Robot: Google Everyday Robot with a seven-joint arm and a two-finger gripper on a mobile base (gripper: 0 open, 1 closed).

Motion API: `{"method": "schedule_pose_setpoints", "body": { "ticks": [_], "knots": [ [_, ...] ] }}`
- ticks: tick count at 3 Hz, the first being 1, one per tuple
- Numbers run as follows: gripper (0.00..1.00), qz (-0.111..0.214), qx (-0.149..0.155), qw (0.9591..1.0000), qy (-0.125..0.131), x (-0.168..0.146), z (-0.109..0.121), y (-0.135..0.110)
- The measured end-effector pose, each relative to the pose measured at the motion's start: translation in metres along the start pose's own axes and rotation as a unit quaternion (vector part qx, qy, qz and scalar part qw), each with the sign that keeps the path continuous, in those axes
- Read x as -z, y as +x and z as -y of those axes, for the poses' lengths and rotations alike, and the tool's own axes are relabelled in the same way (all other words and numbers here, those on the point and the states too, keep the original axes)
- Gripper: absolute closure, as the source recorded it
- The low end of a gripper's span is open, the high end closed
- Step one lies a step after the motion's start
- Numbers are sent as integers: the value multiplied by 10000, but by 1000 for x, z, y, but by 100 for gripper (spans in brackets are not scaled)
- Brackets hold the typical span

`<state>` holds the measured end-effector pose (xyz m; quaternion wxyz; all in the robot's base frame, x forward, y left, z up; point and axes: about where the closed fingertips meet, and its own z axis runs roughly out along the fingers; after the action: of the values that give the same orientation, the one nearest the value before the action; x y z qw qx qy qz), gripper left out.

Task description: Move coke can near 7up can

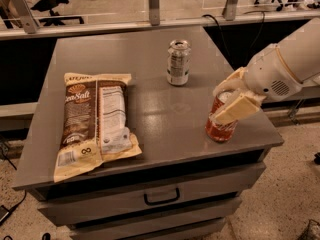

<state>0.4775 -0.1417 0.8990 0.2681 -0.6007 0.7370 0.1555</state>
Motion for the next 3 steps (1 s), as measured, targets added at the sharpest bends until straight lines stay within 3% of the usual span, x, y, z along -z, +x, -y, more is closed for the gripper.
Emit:
{"method": "schedule_pose_setpoints", "body": {
  "ticks": [1, 2, 3],
  "knots": [
    [87, -28, -10, 10000, 29, -1, 1, 0],
    [100, -28, -9, 10000, 28, -1, 1, 0],
    [100, 42, 25, 10000, 54, 6, 5, -9]
  ]
}}
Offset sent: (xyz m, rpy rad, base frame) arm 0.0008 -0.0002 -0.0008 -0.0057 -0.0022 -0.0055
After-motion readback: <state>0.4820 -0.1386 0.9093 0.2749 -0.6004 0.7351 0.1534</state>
